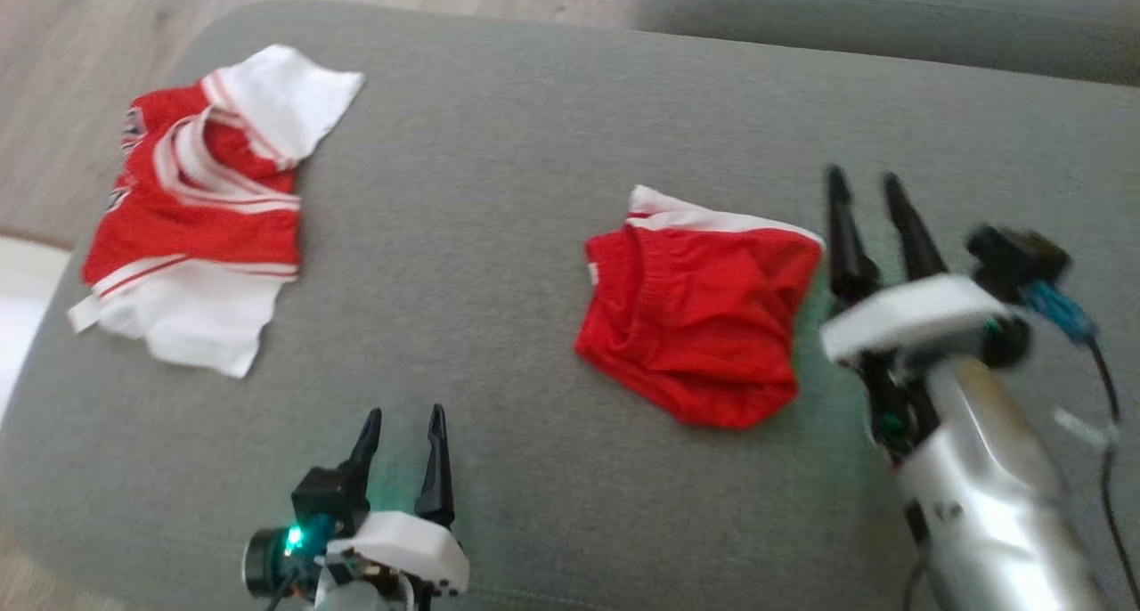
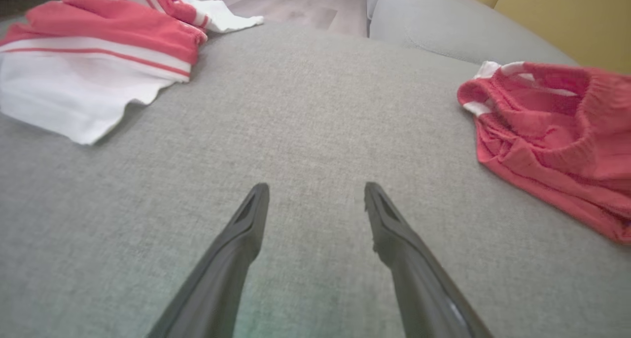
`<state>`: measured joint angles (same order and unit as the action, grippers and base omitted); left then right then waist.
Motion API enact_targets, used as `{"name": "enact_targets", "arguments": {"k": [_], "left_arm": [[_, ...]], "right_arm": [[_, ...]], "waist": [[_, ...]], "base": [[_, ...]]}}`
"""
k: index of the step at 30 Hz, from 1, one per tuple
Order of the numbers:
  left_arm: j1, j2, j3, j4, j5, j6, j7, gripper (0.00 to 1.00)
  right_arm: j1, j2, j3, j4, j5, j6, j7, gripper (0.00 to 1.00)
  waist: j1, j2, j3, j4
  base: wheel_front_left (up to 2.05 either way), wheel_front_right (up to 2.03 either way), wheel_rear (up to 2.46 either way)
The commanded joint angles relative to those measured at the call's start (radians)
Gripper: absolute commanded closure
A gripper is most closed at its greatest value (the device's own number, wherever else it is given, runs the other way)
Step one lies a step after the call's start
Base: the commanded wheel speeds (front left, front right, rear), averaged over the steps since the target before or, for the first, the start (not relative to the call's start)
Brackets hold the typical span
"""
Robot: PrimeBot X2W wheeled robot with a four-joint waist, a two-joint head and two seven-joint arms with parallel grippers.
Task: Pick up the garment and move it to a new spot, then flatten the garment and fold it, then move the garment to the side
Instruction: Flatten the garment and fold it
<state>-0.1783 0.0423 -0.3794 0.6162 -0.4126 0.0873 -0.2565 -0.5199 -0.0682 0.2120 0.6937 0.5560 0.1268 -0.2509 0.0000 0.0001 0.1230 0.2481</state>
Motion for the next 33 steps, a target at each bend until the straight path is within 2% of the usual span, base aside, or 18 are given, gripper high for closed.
{"name": "enact_targets", "arguments": {"k": [1, 4, 6, 12, 17, 26, 33], "left_arm": [[-0.026, 0.008, 0.039, -0.033, 0.01, 0.0, -0.005, 0.0], [-0.033, 0.008, 0.07, -0.068, 0.054, 0.0, -0.005, 0.0], [-0.028, 0.008, 0.089, -0.082, 0.076, 0.0, -0.005, 0.0], [0.021, 0.008, 0.147, -0.113, 0.123, -0.001, -0.005, 0.0], [0.084, 0.008, 0.159, -0.141, 0.138, 0.001, -0.005, 0.0], [0.105, 0.008, 0.161, -0.146, 0.148, -0.008, -0.005, 0.0], [0.099, 0.008, 0.131, -0.141, 0.127, -0.012, -0.005, 0.0]], "right_arm": [[0.027, 0.014, 0.004, -0.029, -0.018, 0.004, -0.011, 0.0], [0.122, 0.016, -0.142, -0.101, -0.18, 0.004, -0.011, 0.0], [0.163, 0.017, -0.189, -0.131, -0.234, 0.004, -0.011, 0.0], [0.268, 0.018, -0.229, -0.189, -0.294, 0.004, -0.011, 0.0], [0.344, 0.018, -0.23, -0.201, -0.284, 0.004, -0.011, 0.0], [0.366, 0.018, -0.163, -0.225, -0.287, 0.004, -0.011, 0.0], [0.343, 0.018, 0.097, -0.172, -0.316, 0.004, -0.011, 0.0]], "waist": [[0.0, -0.0001, -0.009, -0.036], [0.0, -0.0001, -0.02, -0.087], [0.0, -0.0001, -0.027, -0.11], [0.0, -0.0001, -0.057, -0.163], [0.0, -0.0001, -0.085, -0.181], [0.0, -0.0001, -0.095, -0.184], [0.0, -0.0001, -0.07, -0.139]], "base": [[0.0, 0.0, 0.0], [0.0, 0.0, 0.0], [0.0, 0.0, 0.0], [0.0, 0.0, 0.0], [0.0, 0.0, 0.0], [0.0, 0.0, 0.0], [0.0, 0.0, 0.0]]}}
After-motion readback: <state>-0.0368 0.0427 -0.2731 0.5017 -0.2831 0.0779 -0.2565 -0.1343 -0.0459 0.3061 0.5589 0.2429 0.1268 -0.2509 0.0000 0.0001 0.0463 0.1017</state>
